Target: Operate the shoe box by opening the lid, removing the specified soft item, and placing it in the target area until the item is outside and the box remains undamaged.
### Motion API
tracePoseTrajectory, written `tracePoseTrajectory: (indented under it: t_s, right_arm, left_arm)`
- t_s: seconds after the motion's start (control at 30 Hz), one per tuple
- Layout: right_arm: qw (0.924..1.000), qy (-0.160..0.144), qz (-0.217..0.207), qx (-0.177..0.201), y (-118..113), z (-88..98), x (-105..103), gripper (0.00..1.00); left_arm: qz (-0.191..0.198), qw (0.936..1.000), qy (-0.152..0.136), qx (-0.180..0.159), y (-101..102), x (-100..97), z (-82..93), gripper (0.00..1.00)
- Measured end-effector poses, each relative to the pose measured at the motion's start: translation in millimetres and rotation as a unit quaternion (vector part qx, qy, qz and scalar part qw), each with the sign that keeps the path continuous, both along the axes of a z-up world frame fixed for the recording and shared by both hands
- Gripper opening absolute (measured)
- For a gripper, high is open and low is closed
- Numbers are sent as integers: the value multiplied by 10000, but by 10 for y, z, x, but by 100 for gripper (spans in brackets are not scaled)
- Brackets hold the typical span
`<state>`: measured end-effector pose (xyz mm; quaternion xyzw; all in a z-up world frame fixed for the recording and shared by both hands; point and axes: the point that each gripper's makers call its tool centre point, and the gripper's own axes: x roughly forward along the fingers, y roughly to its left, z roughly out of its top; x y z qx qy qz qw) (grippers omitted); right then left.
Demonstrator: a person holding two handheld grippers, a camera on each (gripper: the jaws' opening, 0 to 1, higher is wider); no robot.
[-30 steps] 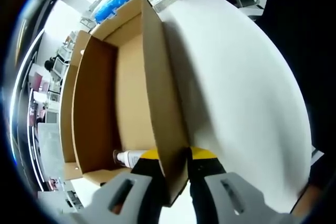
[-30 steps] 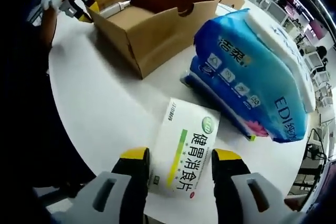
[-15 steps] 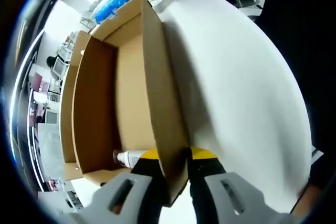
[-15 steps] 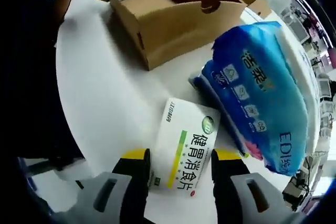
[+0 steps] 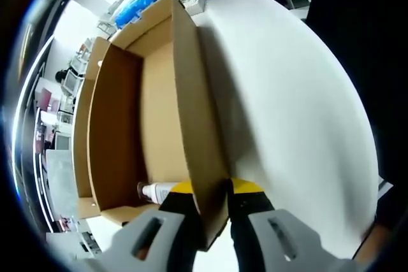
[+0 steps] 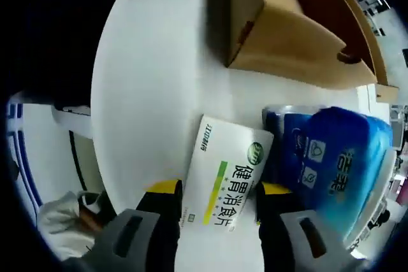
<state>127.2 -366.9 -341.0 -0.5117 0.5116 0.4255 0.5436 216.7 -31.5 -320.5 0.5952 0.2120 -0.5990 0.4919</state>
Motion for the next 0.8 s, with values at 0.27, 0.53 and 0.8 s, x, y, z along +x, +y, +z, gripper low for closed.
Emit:
tracePoseTrajectory:
  t_s: [0.27,0.53,0.8]
  right_arm:
    - [9980,-84,626,-82,28,-15,26,47]
    - [9983,-93,566,-109,22,-8,28,48]
    - [9987,-382,318,75,107,160,12,46]
  left_arm:
    - [-3,10000,3,2,0,11,-4,14]
    - [-4,10000,-6,8,7,4,-1,14]
    - [-6,10000,-10,9,15,-9,2,14]
